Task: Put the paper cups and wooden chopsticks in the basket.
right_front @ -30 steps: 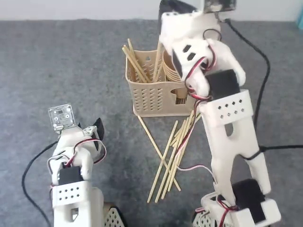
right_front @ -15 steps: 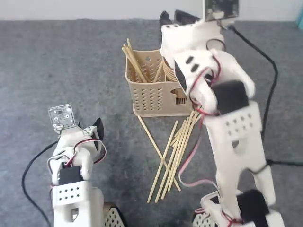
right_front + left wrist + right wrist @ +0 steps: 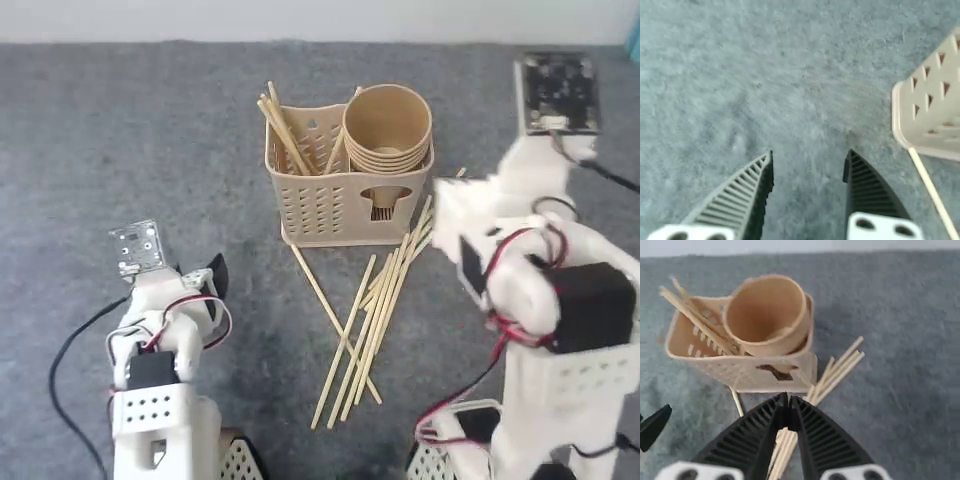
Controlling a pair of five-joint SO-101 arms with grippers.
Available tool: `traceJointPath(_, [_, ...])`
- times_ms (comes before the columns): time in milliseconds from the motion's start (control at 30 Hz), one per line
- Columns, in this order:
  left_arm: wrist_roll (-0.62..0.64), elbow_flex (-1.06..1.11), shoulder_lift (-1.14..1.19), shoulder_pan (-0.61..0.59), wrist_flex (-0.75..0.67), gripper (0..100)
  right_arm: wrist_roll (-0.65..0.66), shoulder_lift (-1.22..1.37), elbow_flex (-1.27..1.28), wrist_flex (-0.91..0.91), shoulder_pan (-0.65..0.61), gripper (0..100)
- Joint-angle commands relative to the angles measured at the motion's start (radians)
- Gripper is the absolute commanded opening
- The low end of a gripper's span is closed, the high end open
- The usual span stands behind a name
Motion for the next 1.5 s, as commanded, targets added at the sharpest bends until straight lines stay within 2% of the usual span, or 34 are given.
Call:
traceJointPath(0, [0.021, -0.071, -0.012, 0.049, 0.061, 22, 0.057, -0.028, 0.135, 0.041, 0.136, 0.8])
traceJointPath(200, [0.055, -0.194, -0.011, 0.064, 0.201, 22, 0.206, -0.038, 0.471, -0.001, 0.288, 0.8])
traceJointPath(300, [0.055, -0.252, -0.011, 0.091, 0.241, 22, 0.227, -0.117, 0.700, -0.142, 0.332, 0.8])
traceJointPath(467, [0.057, -0.289, -0.011, 0.180, 0.295, 22, 0.232, -0.329, 1.135, -0.412, 0.335, 0.8])
traceJointPath(633, [0.081, -0.291, 0.002, 0.245, 0.293, 22, 0.233, -0.429, 1.384, -0.585, 0.334, 0.8])
traceJointPath(800, [0.121, -0.323, 0.198, 0.295, 0.238, 26, 0.233, -0.429, 1.501, -0.688, 0.334, 0.8])
traceJointPath(933, [0.157, -0.403, 0.431, 0.318, 0.158, 27, 0.233, -0.430, 1.525, -0.699, 0.305, 0.8])
traceJointPath(1233, [0.391, -0.633, 0.930, 0.479, 0.150, 27, 0.233, -0.435, 1.531, -0.697, 0.306, 0.8])
traceJointPath(1333, [0.439, -0.694, 1.073, 0.485, 0.147, 27, 0.233, -0.438, 1.531, -0.696, 0.306, 0.8])
traceJointPath(1467, [0.462, -0.723, 1.214, 0.483, 0.077, 27, 0.233, -0.440, 1.531, -0.699, 0.306, 0.8])
